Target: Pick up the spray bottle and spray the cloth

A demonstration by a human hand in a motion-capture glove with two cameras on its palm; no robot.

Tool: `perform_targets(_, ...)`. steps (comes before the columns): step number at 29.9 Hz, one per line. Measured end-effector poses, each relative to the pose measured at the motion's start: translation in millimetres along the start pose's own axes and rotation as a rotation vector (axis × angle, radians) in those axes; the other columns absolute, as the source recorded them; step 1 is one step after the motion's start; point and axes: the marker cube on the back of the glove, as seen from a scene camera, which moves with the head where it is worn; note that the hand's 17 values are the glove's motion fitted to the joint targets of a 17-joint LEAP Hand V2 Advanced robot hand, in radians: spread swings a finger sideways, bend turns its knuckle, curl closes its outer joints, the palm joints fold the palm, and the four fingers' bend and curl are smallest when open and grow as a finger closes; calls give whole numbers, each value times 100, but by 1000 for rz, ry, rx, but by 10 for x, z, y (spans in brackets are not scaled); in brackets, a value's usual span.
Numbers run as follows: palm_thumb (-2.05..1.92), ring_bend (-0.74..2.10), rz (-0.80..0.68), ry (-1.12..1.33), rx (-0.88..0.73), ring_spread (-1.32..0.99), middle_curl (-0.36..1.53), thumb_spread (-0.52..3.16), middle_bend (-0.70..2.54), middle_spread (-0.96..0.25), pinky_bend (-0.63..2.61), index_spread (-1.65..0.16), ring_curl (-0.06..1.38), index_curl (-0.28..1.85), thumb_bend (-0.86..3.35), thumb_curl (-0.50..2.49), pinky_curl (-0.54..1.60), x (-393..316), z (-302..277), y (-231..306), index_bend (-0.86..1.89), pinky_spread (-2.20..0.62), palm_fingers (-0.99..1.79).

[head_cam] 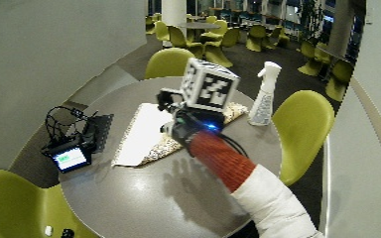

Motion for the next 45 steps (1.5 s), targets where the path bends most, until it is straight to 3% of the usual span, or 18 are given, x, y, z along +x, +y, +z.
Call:
perform_targets(7, 83, 39, 50, -599, 240, -3, 39, 102, 35, 3, 32, -18, 37, 29, 29, 42, 38, 818, -523, 31, 14, -2, 73)
perform_targets(10, 85, 40, 113, -735, 324, -4, 41, 103, 35, 3, 30, -19, 38, 30, 28, 43, 39, 1138, -656, 57, 14, -2, 72)
perform_targets(14, 90, 39, 239, -728, 428, -7, 42, 104, 32, 2, 26, -21, 40, 31, 28, 45, 40, 1691, -699, 31, 15, -3, 57)
perform_targets(17, 93, 30, 368, -670, 486, -9, 41, 103, 25, 0, 20, -29, 41, 34, 27, 46, 41, 2241, -616, 18, 16, 4, 11)
perform_targets(18, 93, 31, 401, -667, 491, -9, 42, 101, 26, 0, 18, -30, 43, 34, 26, 46, 42, 2402, -573, 26, 16, 6, 8)
perform_targets(26, 95, 38, 509, -733, 544, -10, 48, 95, 59, -3, -3, -35, 37, 29, 18, 48, 22, 3128, -314, 278, 17, 13, 31)
perform_targets(28, 101, 48, 507, -739, 584, -11, 48, 95, 60, -3, -2, -32, 39, 32, 21, 50, 18, 3171, -271, 324, 25, 13, 50)
perform_targets(35, 105, 52, 385, -630, 598, -12, 48, 89, 51, -2, 19, -27, 43, 37, 17, 52, 23, 2931, -395, 250, 25, 7, 67)
perform_targets(45, 110, 49, 49, 45, 444, -11, 49, 82, 47, -2, 20, -26, 46, 40, 11, 55, 30, 1787, -796, -52, 18, 2, 74)
